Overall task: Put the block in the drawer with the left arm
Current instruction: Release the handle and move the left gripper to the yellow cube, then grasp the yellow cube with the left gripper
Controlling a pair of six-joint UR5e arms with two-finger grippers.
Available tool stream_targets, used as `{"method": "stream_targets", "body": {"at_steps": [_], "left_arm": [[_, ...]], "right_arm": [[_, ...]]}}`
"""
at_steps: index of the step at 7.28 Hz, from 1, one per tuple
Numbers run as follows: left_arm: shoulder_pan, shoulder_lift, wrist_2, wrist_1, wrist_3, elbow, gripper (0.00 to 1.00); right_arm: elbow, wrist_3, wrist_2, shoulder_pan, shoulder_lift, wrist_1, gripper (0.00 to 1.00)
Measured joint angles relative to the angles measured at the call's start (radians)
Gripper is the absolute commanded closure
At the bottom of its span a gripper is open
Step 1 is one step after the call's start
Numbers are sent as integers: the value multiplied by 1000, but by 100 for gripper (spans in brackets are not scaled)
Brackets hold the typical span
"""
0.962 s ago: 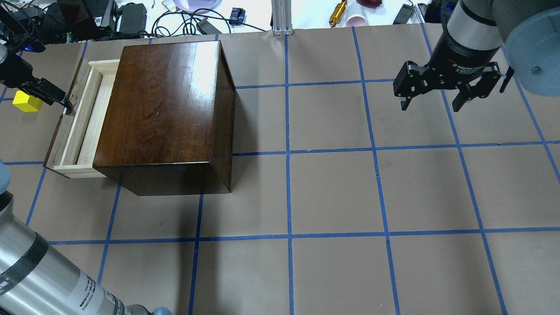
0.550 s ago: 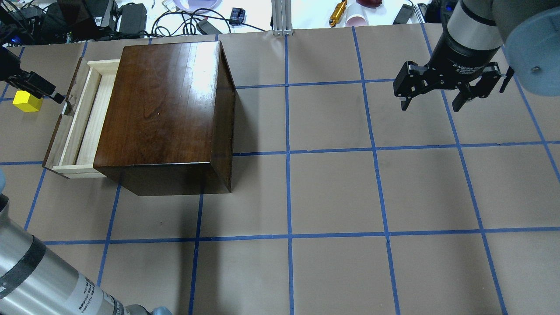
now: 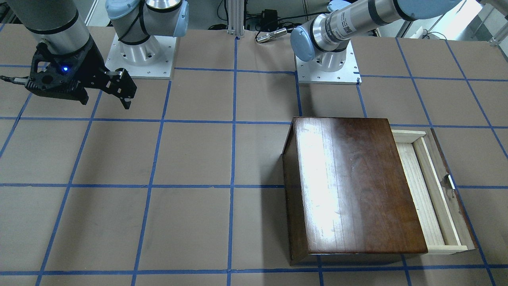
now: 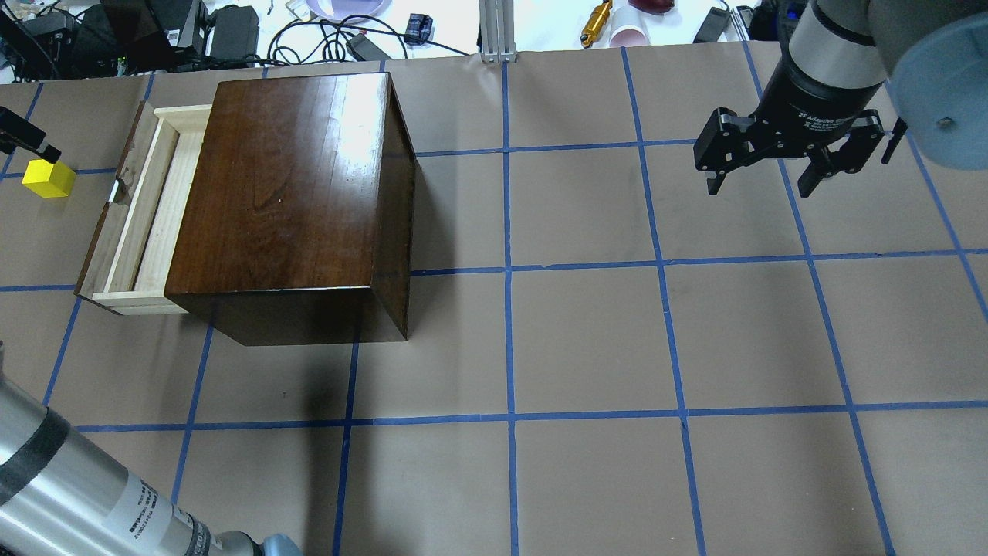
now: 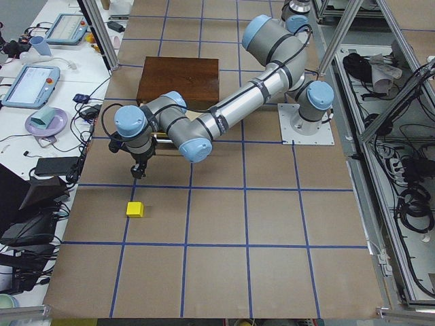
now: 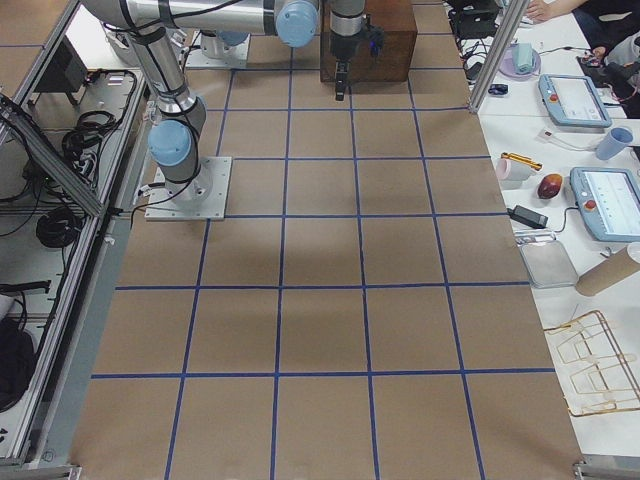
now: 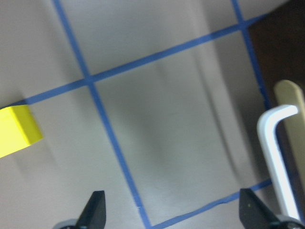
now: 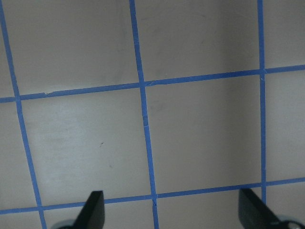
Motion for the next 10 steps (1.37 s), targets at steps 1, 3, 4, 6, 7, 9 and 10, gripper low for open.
{"method": "stream_targets", "body": {"at_steps": [1, 3, 4, 6, 7, 9, 10], "left_arm": [[13, -38, 1, 62, -16, 10, 2], [26, -117, 2, 130, -60, 50, 2], [32, -158, 20, 138, -74, 91, 2], [42, -227, 66, 142, -96, 160, 2], [44, -250, 71, 143, -114, 178, 2], [46, -282, 72, 171, -128, 190, 2], [46, -294, 73, 182, -130, 195, 2]], "right_arm": [[0, 0, 0, 0, 0, 0, 0], [0, 0, 0, 0, 0, 0, 0], [0, 0, 0, 0, 0, 0, 0], [0, 0, 0, 0, 0, 0, 0], [0, 0, 0, 0, 0, 0, 0], [0, 0, 0, 0, 0, 0, 0], [1, 0, 0, 0, 0, 0, 0]]}}
